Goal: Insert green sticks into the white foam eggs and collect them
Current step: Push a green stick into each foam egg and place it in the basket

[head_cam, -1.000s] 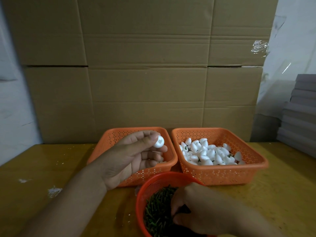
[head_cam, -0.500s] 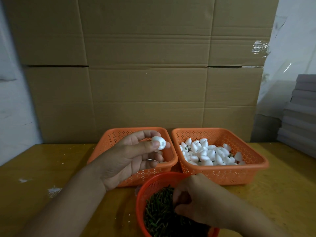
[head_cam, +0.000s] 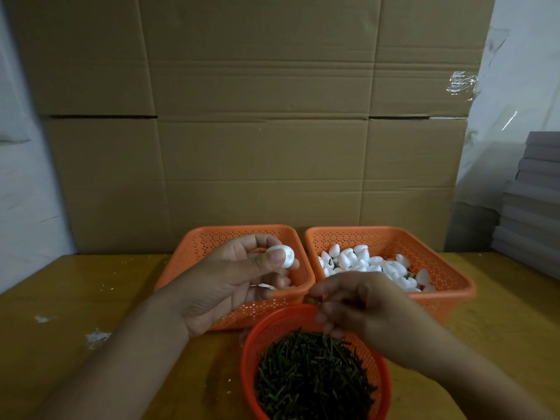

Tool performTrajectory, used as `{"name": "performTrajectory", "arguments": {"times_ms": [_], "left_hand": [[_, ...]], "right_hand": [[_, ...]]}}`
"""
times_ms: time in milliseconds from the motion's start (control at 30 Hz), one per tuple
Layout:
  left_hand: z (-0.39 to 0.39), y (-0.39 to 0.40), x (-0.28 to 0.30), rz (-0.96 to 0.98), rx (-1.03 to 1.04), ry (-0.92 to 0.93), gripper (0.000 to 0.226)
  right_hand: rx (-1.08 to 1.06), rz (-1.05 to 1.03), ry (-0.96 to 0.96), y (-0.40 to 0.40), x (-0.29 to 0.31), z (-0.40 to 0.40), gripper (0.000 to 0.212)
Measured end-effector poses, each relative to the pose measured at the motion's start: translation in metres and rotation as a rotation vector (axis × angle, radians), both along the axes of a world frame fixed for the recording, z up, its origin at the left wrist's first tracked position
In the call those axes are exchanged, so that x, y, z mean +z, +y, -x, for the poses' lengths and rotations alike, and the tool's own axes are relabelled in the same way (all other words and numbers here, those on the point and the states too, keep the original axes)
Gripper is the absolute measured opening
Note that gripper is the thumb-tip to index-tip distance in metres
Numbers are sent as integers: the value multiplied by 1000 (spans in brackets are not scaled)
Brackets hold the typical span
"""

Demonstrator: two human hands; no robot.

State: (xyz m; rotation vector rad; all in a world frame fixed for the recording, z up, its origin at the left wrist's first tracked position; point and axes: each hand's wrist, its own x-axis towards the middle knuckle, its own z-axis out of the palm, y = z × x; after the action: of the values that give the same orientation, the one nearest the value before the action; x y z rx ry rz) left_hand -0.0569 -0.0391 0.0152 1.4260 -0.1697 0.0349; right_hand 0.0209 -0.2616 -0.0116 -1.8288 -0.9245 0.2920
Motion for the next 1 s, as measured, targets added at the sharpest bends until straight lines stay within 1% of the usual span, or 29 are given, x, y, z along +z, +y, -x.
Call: {"name": "performTrajectory", "arguments": {"times_ms": [67, 100, 133, 200, 267, 400, 500, 567, 667, 867, 1000], "left_hand": [[-1, -1, 0, -21, 19, 2, 30], [-1, -1, -1, -35, 30, -1, 33], [-1, -2, -1, -47, 41, -7, 34], [-1, -3, -2, -66, 55, -20, 29], [-2, -5, -3, -96, 78, -29, 28], [-3, -6, -4, -142, 117, -41, 30], [-3, -8, -4, -155, 110, -71, 30], [-2, -9, -4, -169, 113, -94, 30], [-1, -12, -4, -208, 125, -128, 30], [1, -18, -3, -248, 130, -154, 29], [2, -22, -3, -272, 119, -167, 28]], "right_hand": [[-32, -150, 123, 0, 7, 4, 11], [-46, -200, 148, 0, 10, 5, 8], [-60, -233, 152, 0, 12, 6, 7], [-87, -277, 154, -1, 13, 7, 10], [-110, -288, 146, -1, 14, 6, 11], [-159, -244, 15, -1, 13, 5, 15], [-202, -185, -129, 1, 10, 5, 17], [-236, -156, -217, 1, 8, 5, 17], [-257, -148, -299, 1, 7, 7, 15], [-267, -154, -350, 2, 8, 10, 16], [-254, -158, -351, 2, 10, 13, 16]]}}
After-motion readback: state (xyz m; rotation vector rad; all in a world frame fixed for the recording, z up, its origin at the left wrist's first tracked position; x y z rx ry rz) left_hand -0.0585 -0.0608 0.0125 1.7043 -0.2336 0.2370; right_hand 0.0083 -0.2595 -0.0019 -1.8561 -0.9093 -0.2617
